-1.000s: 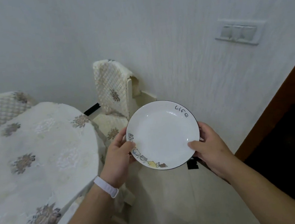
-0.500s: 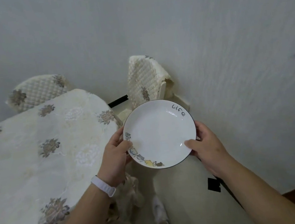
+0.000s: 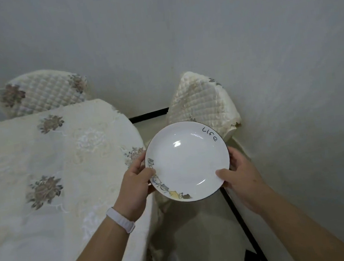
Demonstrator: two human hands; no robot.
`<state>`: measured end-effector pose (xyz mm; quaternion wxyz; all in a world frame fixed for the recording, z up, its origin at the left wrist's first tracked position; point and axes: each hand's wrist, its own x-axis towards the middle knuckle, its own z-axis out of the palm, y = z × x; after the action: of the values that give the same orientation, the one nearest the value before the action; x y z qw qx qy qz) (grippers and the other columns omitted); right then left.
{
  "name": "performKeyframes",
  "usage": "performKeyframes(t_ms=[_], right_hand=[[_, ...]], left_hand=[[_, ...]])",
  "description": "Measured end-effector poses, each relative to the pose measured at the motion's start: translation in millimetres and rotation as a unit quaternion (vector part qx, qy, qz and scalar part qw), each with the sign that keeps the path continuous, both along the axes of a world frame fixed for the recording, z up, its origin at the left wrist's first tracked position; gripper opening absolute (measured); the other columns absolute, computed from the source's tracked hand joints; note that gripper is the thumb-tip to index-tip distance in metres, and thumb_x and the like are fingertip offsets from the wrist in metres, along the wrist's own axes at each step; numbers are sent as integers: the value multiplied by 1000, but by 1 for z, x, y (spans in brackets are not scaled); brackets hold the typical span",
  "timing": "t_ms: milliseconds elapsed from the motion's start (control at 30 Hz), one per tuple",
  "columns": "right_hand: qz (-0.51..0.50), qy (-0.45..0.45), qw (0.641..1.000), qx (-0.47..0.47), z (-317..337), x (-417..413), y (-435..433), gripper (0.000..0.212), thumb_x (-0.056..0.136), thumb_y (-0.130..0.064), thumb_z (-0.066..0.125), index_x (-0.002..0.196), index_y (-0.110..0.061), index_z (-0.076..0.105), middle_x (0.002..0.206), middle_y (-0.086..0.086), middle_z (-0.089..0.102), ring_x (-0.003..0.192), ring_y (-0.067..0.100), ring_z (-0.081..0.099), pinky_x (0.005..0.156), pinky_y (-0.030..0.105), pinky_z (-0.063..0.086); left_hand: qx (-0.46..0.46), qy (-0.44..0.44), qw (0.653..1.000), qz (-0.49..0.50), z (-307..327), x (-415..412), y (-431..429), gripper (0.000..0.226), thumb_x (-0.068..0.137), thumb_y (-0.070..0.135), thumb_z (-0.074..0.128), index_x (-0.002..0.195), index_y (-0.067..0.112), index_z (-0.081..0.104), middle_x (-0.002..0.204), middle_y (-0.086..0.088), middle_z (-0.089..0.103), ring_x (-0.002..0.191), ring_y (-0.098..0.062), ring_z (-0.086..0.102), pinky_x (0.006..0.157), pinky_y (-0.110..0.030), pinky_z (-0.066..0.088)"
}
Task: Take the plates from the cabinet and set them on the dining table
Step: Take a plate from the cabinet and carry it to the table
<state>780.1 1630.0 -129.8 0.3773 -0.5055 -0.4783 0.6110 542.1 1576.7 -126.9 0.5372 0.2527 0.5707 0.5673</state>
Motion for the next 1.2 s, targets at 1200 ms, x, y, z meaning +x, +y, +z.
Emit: performKeyframes(t_ms=[1200], right_hand=[[560,-175,810,-12,-101,-334,251,68,76,1,58,132,-37,49,117,-10,64,100,14,67,87,50,56]], left_hand=[[-182,-16,838,515,-92,-151,66,57,87,-11,46,117,35,60,93,0,76,90,-28,70,75,-48,57]])
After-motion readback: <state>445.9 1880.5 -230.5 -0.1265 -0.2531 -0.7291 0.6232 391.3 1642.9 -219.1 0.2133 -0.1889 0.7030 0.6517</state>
